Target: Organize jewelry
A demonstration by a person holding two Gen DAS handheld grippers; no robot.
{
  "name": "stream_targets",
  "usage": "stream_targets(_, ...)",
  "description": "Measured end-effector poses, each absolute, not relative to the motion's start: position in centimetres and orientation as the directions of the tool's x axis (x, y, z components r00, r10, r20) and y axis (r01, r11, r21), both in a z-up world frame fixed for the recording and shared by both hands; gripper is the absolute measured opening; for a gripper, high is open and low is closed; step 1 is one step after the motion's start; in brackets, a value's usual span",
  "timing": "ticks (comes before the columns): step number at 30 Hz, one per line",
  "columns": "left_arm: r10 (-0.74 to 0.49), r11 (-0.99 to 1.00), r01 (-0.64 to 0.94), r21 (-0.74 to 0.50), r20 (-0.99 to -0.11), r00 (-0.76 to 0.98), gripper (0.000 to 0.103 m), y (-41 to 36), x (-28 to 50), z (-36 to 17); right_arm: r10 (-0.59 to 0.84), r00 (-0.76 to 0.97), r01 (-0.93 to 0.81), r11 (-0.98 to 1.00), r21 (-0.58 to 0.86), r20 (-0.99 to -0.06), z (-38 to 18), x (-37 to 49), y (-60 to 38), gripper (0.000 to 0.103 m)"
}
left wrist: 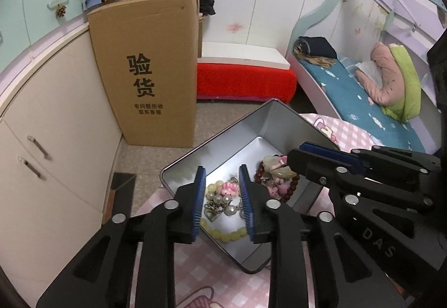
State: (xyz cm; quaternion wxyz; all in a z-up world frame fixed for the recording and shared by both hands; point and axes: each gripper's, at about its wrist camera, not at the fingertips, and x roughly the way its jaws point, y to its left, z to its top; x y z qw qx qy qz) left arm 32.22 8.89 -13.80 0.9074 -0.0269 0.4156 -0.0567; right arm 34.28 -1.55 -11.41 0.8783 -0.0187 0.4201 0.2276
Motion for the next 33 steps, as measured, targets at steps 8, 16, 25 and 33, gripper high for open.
stream_targets(8, -0.117, 0.993, 0.064, -0.100, -0.748, 0.654, 0.039, 8.9, 32.0, -13.4, 0.380, 0.540, -0.400, 0.901, 0.169, -0.751, -11.6, 34.7, -2.2, 0.011)
stream_targets(16, -0.118, 0.993, 0.063, -0.103, -0.747, 0.655, 0.040, 8.9, 32.0, -13.4, 0.384, 0.540, -0.394, 0.902, 0.179, -0.749, -11.6, 35.0, -2.3, 0.014)
stream_targets(25, -0.115, 0.993, 0.047, -0.112, -0.742, 0.661, 0.046, 9.3, 31.9, -12.8, 0.371, 0.553, -0.369, 0.912, 0.180, -0.746, -11.5, 35.1, -3.0, 0.027)
stream_targets(33, -0.113, 0.992, 0.031, -0.125, -0.723, 0.681, 0.059, 9.8, 30.9, -11.3, 0.367, 0.575, -0.337, 0.921, 0.197, -0.731, -10.7, 34.6, -4.5, 0.049)
